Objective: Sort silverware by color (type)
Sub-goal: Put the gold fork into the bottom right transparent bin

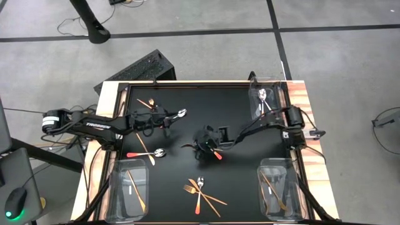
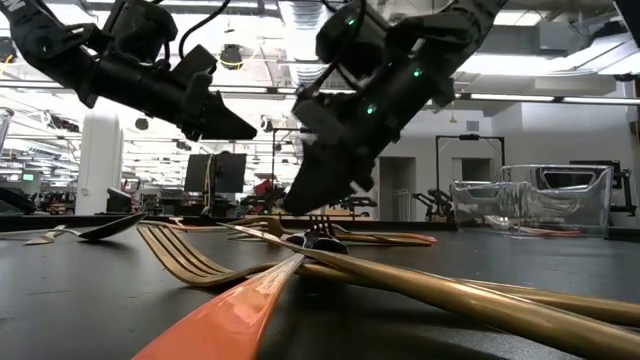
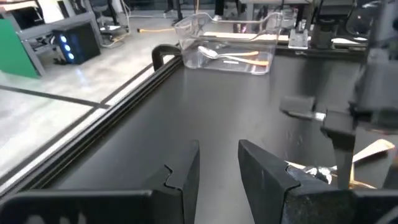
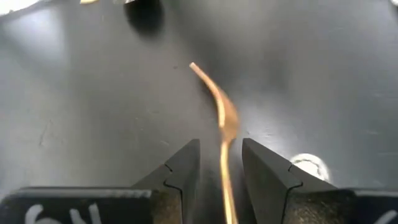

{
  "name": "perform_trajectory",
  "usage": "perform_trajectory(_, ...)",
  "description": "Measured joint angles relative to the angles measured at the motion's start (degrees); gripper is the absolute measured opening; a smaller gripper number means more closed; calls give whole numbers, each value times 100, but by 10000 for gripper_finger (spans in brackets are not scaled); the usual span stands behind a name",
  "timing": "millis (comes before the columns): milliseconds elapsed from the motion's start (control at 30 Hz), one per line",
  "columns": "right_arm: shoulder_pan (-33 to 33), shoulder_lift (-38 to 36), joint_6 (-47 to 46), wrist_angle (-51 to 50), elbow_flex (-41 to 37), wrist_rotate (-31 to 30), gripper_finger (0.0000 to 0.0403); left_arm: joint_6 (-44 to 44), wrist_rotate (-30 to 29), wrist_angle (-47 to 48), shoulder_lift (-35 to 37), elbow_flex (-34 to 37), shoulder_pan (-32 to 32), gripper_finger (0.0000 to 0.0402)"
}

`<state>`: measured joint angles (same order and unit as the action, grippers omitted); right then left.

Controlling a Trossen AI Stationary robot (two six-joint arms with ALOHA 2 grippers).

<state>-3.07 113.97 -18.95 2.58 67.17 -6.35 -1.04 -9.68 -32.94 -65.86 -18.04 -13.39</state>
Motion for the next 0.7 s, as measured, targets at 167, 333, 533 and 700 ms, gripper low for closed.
perform_trajectory(167,16,175,58,-185,127,30,140,-126,-1,23,119,-3,0,100)
perform_trajectory(333,16,168,67,-578,138,-76,124,-133,1,63,117,-3,0,100)
perform_trajectory(533,27,163,104,-774,138,-13,70,-14,29,87,117,-3,2,100)
perform_trajectory(700,31,157,43,-894,138,-130,52,28,29,154,117,-3,2,100)
